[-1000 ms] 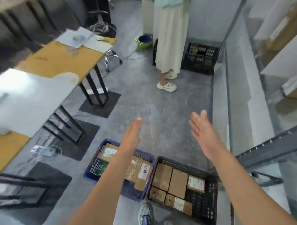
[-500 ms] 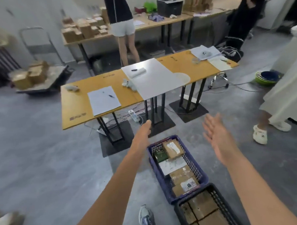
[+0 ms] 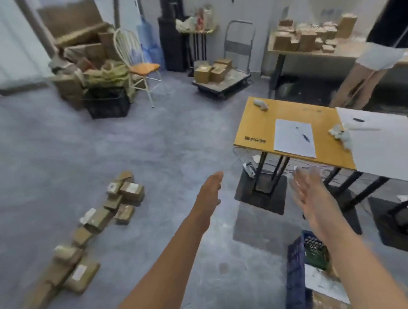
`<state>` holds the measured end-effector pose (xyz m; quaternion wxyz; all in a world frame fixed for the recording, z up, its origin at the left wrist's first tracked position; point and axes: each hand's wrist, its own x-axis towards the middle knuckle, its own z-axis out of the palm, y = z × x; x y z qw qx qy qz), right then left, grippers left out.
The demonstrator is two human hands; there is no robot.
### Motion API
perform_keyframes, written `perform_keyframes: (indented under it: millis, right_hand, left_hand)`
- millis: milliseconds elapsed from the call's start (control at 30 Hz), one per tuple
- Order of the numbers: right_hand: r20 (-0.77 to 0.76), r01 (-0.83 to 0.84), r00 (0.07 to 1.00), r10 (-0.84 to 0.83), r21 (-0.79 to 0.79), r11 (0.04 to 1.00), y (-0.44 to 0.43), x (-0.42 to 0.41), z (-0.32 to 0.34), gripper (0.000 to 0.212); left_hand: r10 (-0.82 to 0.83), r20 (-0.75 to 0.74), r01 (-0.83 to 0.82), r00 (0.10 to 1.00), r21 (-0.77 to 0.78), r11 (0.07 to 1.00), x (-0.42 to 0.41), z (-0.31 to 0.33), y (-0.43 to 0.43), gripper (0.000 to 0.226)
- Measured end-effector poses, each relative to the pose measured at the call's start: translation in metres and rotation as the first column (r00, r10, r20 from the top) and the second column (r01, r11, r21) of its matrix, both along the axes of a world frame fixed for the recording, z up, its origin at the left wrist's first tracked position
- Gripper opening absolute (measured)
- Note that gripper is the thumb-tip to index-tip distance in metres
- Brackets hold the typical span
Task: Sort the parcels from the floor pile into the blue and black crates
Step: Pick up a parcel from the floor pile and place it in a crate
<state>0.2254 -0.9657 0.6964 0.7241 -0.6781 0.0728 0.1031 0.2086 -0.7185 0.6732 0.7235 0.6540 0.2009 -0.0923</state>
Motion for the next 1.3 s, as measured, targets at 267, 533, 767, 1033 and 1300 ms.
perform_keyframes:
  millis: [267, 533, 767, 1033, 1300]
  right_hand:
    - [-0.009, -0.292, 0.956, 0.292, 0.007, 0.956, 0.178, 0.051, -0.015, 0.121]
    - [-0.104, -0.544, 0.835, 0.54, -0.012, 0.839, 0.291, 0.07, -0.037, 0.081]
    - [-0.186, -0.742, 0.658, 0.729, 0.004, 0.671, 0.332, 0.086, -0.051, 0.092]
    - [-0.214, -0.837, 0.528, 0.822, 0.037, 0.547, 0.342, 0.111, -0.065, 0.095]
    - [-0.26, -0.878, 0.459, 0.849, 0.014, 0.479, 0.354, 0.119, -0.076, 0.09]
  left_hand:
    - [0.277, -0.061, -0.278, 0.959, -0.02, 0.96, -0.022, -0.024, 0.151, 0.057]
    - [0.527, -0.122, -0.533, 0.841, -0.011, 0.846, -0.067, -0.042, 0.22, 0.058]
    - [0.669, -0.205, -0.682, 0.715, 0.007, 0.731, -0.087, -0.057, 0.22, 0.059]
    - [0.775, -0.251, -0.794, 0.579, 0.041, 0.607, -0.086, -0.069, 0.194, 0.062]
    - [0.813, -0.269, -0.836, 0.517, 0.049, 0.547, -0.087, -0.078, 0.193, 0.059]
